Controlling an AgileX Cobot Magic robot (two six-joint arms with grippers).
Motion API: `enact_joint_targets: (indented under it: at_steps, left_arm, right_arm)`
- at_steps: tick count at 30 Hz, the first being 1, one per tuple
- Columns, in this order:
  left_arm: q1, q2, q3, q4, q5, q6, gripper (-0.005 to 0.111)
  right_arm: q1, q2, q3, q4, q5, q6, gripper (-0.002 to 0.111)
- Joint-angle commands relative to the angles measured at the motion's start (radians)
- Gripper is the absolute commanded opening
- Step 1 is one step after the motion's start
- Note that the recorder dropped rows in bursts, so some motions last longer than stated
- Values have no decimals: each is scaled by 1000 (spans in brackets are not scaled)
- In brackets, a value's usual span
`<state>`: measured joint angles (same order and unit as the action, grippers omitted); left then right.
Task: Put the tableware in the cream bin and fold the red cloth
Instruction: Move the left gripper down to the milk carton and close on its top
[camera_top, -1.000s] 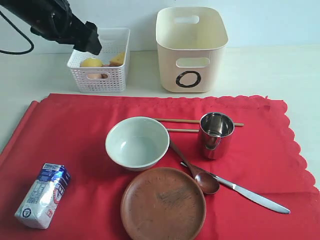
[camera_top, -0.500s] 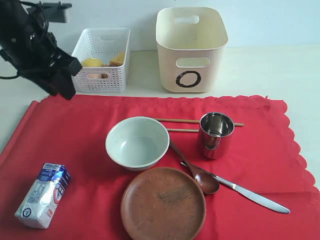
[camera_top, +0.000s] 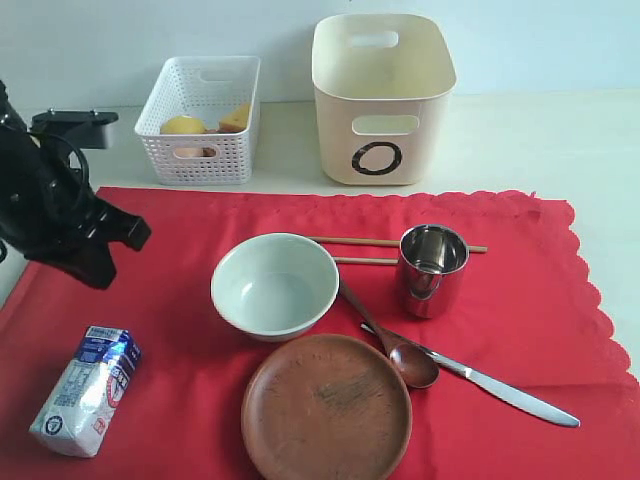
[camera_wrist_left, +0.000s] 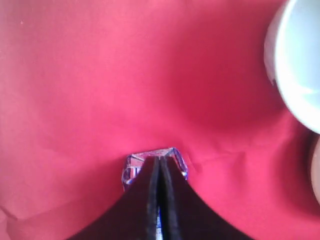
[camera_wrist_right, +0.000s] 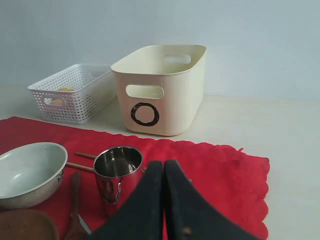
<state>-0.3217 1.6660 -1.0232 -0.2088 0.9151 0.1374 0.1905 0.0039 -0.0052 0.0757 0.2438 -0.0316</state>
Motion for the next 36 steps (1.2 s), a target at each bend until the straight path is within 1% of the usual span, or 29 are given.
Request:
enact_joint_targets:
  at_steps: [1, 4, 6, 9, 10, 13, 15, 25, 33, 36]
  left_arm:
    - [3, -15, 36, -18, 16, -10, 0]
    - [3, -14, 65, -16, 21, -10, 0]
    - [3, -14, 79, -16, 18, -10, 4]
    - [3, -14, 89, -16, 17, -10, 24]
    - [3, -14, 89, -16, 17, -14, 36]
    - [3, -14, 89, -16, 17, -42, 58]
    - [3, -14, 89, -16, 13, -42, 64]
    - [3, -14, 180, -16, -151, -42, 64]
    - [3, -14, 209, -36, -173, -40, 64]
    - [-15, -14, 236, -41, -189, -40, 64]
  right_arm:
    - [2, -4, 5, 1, -6, -1, 0]
    - [2, -4, 5, 1, -6, -1, 0]
    - [2, -4, 5, 1, -6, -1, 0]
    - [2, -4, 5, 1, -6, -1, 0]
    - [2, -4, 5, 1, -6, -1, 0]
    - [2, -4, 5, 1, -6, -1, 0]
    - [2, -4, 5, 1, -6, -1, 0]
    - [2, -4, 5, 1, -6, -1, 0]
    - [2, -4, 5, 1, -6, -1, 0]
    - [2, -4, 5, 1, -6, -1, 0]
